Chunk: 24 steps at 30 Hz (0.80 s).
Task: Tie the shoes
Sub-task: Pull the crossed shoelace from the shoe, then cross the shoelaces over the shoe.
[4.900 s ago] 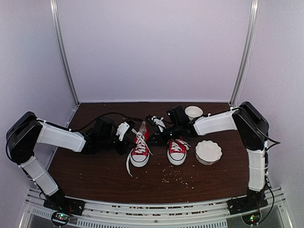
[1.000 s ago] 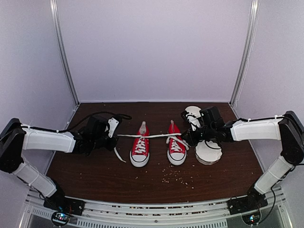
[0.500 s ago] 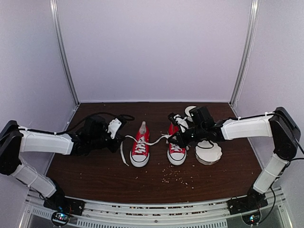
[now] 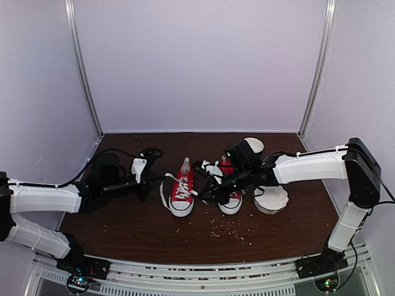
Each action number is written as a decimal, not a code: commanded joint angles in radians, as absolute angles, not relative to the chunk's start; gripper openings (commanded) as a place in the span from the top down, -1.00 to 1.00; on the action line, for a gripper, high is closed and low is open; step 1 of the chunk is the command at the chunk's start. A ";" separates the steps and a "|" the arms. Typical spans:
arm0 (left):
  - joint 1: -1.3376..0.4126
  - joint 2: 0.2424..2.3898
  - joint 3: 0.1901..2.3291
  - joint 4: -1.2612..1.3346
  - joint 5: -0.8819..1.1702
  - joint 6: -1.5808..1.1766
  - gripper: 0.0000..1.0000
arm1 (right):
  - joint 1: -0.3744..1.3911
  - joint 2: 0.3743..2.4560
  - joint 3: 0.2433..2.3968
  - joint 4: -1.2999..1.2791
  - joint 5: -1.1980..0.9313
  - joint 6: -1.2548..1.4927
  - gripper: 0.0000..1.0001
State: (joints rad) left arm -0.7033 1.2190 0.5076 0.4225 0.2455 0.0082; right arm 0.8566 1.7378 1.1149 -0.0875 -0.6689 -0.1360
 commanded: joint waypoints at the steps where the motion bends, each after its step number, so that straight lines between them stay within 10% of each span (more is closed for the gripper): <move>1: -0.707 1.246 0.519 0.480 0.302 0.029 1.00 | 0.869 1.738 1.092 -0.162 -0.705 -0.210 1.00; 13: -0.742 1.354 0.639 0.146 0.476 0.230 0.98 | 0.861 1.771 1.097 -0.100 -0.504 -0.129 1.00; 19: -0.778 1.455 0.763 -0.084 0.455 0.361 0.24 | 0.859 1.778 1.102 -0.069 -0.492 -0.100 1.00; 24: -0.777 1.427 0.761 -0.058 0.445 0.365 0.08 | 0.857 1.782 1.081 -0.047 -0.487 -0.086 1.00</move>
State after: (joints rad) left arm -0.7780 1.4506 0.7399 -0.0380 0.4454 0.3214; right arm 0.8627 1.7653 1.1015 -0.0860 -0.5159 -0.1123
